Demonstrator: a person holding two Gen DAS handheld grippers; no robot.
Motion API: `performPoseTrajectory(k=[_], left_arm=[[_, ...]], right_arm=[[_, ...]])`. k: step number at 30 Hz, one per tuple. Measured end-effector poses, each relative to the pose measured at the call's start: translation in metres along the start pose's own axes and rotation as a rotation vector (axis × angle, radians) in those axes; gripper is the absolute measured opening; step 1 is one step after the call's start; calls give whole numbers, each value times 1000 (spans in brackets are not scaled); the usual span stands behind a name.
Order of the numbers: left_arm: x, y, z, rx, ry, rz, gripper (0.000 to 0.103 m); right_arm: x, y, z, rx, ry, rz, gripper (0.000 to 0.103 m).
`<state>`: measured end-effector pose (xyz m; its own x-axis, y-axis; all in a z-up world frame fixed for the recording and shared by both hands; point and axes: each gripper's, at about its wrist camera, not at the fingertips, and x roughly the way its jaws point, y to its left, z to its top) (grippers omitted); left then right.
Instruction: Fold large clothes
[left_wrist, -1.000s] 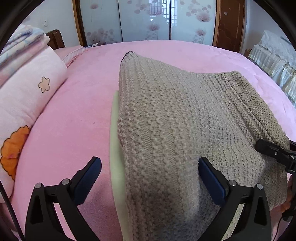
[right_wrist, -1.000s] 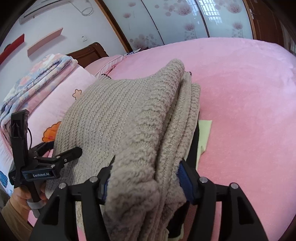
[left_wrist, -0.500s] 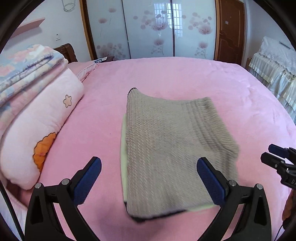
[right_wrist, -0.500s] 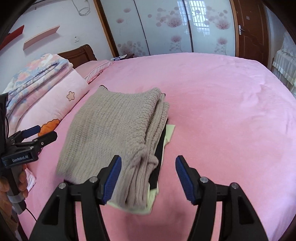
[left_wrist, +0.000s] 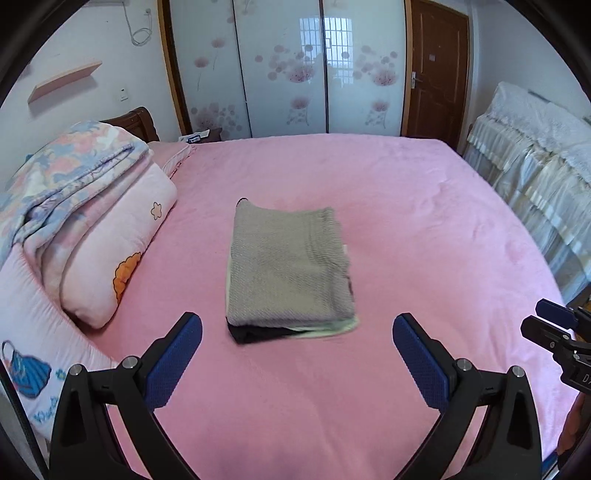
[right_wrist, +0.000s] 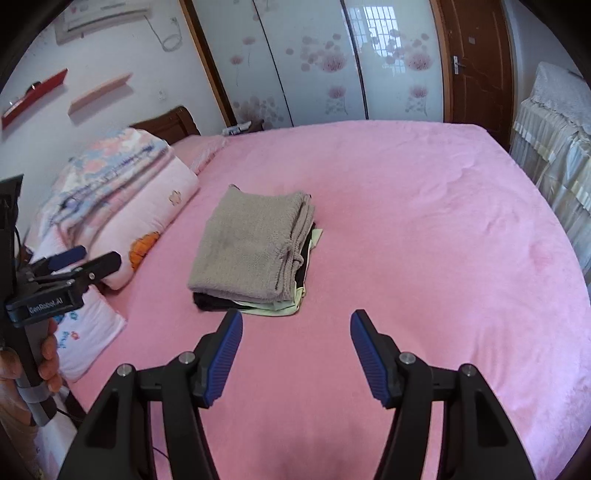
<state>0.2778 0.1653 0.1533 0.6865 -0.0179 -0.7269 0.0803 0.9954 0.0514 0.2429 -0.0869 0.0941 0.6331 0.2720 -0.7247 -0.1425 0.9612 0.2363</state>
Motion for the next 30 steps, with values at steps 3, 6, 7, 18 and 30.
performPoseTrajectory(k=[3, 6, 7, 18, 30], left_arm=[[-51, -22, -14, -7, -15, -31, 103], [-90, -43, -32, -8, -26, -57, 103], [-102, -50, -39, -8, -30, -63, 103], [-192, -107, -132, -56, -127, -79, 103], [-179, -146, -228, -103, -142, -59, 103]], right_arm=[[-49, -1, -9, -11, -22, -19, 61], [-91, 0, -25, -36, -54, -39, 61], [-103, 0, -32, -43, -57, -43, 61], [-171, -19, -125, -16, -94, -91, 62], [-194, -33, -208, 37, -190, -188, 76]])
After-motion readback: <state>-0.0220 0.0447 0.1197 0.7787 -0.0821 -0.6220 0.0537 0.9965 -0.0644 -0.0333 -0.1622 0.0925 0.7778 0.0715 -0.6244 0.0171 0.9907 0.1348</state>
